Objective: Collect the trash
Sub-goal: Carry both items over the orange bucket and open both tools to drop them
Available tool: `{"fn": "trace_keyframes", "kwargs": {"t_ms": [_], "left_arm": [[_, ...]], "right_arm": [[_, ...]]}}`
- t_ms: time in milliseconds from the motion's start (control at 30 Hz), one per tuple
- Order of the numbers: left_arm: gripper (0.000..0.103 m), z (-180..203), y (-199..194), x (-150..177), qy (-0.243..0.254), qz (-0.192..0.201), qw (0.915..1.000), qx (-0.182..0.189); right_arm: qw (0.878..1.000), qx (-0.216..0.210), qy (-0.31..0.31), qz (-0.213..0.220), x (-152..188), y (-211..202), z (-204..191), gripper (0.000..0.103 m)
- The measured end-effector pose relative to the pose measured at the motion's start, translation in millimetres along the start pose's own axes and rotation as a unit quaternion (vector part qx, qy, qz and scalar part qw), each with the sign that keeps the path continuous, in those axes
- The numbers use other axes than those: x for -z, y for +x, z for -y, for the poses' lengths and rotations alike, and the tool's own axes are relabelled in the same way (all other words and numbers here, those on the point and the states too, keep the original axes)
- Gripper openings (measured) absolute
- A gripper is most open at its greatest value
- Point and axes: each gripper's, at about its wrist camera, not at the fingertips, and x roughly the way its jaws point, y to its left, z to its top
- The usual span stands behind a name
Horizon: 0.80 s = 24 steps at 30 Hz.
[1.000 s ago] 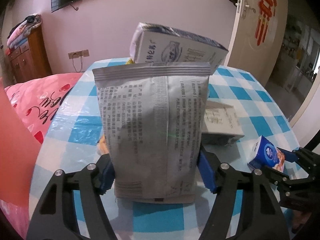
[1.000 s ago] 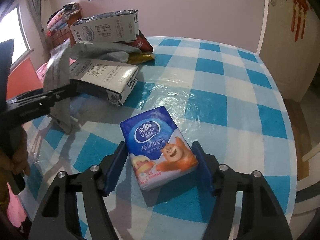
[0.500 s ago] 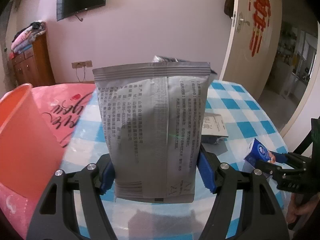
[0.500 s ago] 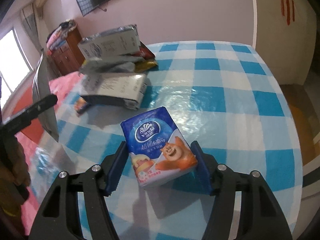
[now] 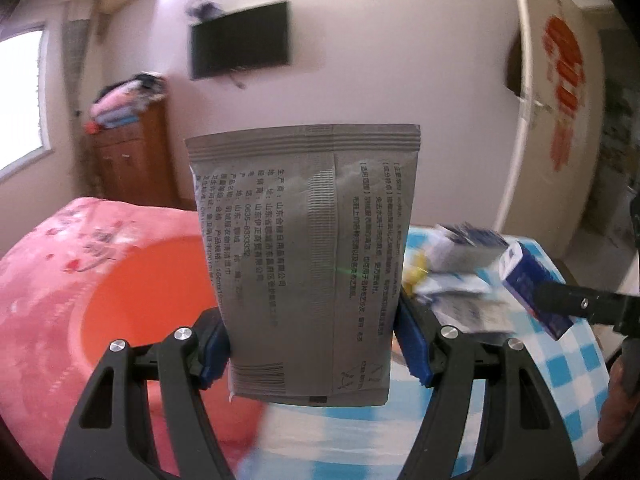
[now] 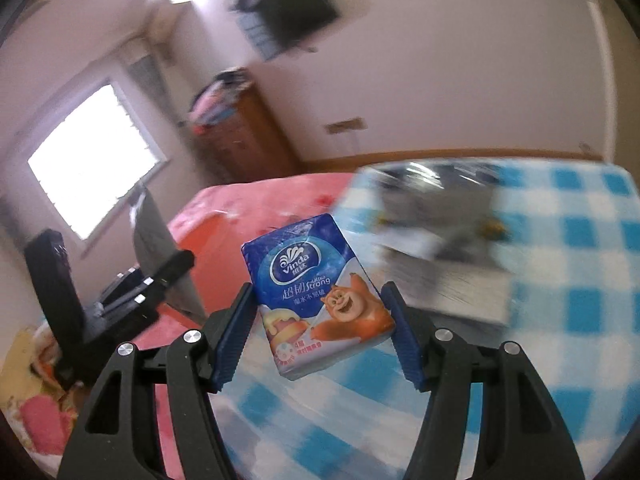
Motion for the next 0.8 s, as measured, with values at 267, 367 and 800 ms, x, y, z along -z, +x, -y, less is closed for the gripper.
{"fn": "trace_keyframes", "kwargs": {"t_ms": [267, 367, 800], "left_arm": [[0.07, -90.2, -1.7, -9.8, -0.04, -0.002, 0.9952, -0.089], [0.071, -104.5, 9.9, -7.6, -0.055, -0.016, 0.9936, -0.098], [0.094, -142.3, 42.8, 12.4, -0.085, -0.049, 0.987, -0.128]], "right_arm": [[0.994, -0.087, -0.052, -0.028, -50.9, 87.2, -100.0, 0.064], [0.991, -0.112, -0.058, -0.045, -57.2, 123.5, -129.7, 0.064], [0.994, -0.085, -0.065, -0.037, -50.2, 163.2, -147.5, 0.091]]}}
